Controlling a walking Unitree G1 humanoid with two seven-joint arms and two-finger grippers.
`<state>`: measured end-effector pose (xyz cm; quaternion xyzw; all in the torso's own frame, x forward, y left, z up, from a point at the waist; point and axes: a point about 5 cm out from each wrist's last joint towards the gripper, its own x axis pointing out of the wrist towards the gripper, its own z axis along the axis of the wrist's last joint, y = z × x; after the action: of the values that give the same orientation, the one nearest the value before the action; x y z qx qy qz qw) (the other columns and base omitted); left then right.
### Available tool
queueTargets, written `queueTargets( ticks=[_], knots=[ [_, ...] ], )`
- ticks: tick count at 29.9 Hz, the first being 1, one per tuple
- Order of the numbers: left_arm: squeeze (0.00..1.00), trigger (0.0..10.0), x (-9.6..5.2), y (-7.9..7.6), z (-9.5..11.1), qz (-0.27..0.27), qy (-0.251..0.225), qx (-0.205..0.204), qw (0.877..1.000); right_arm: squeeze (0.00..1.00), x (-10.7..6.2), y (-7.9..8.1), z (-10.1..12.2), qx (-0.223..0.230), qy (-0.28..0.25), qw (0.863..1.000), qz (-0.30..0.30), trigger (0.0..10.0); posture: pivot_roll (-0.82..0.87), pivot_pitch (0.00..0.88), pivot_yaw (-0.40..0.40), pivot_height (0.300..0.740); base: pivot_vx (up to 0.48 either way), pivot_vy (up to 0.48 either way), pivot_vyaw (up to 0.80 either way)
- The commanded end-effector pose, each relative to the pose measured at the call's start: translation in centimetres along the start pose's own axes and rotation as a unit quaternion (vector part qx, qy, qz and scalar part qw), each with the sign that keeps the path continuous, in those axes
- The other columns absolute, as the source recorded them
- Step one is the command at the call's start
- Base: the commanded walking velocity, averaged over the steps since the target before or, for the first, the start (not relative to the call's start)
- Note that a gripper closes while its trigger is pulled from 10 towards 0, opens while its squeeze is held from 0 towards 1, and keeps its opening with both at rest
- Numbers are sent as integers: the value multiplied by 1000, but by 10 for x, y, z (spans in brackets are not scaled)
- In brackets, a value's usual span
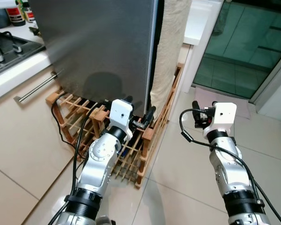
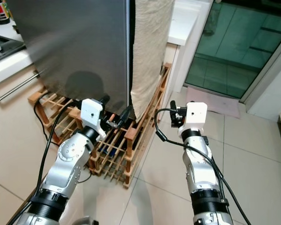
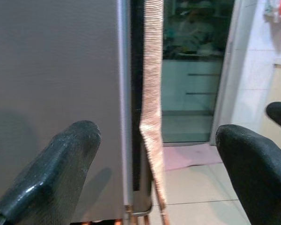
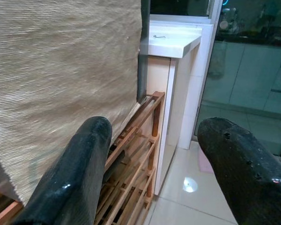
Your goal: Restocking fridge
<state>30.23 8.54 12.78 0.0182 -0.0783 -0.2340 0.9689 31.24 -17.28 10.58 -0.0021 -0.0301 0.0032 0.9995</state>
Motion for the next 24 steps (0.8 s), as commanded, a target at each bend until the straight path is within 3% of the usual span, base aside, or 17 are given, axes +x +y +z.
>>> queueTargets(
  ticks=[1,3,5,6,10,13,18,24],
  knots=[
    [0,10000,0,-3,2,10,-4,19,1000,0,2,-1,5,-1,-7,1000,1,10000,48,0,-52,683,0,0,0],
    [0,10000,-3,3,2,28,-1,32,999,0,1,-1,7,5,-11,1000,-2,10000,51,0,-52,679,0,0,0],
    [0,10000,-14,25,-4,92,18,57,994,0,-8,-7,10,-5,-23,1000,-16,10000,55,0,-56,669,0,0,0],
    [0,10000,-14,25,-4,92,18,57,994,0,-8,-7,10,-5,-23,1000,-16,10000,55,0,-56,669,0,0,0],
    [0,10000,-27,53,-14,163,54,58,983,0,-33,-21,-2,-28,-4,999,-18,10000,57,0,-57,650,0,0,0],
    [0,10000,-25,55,-14,164,57,63,983,0,-46,-29,-10,-46,5,999,-20,10000,51,0,-51,650,0,0,0],
    [0,10000,-22,41,-11,118,49,75,989,0,-71,-42,-21,-67,12,996,-60,10000,41,0,-36,650,0,0,0],
    [0,10000,-24,32,-8,83,38,68,993,0,-75,-45,-22,-66,22,995,-77,10000,36,0,-26,650,0,0,0]
  ],
)
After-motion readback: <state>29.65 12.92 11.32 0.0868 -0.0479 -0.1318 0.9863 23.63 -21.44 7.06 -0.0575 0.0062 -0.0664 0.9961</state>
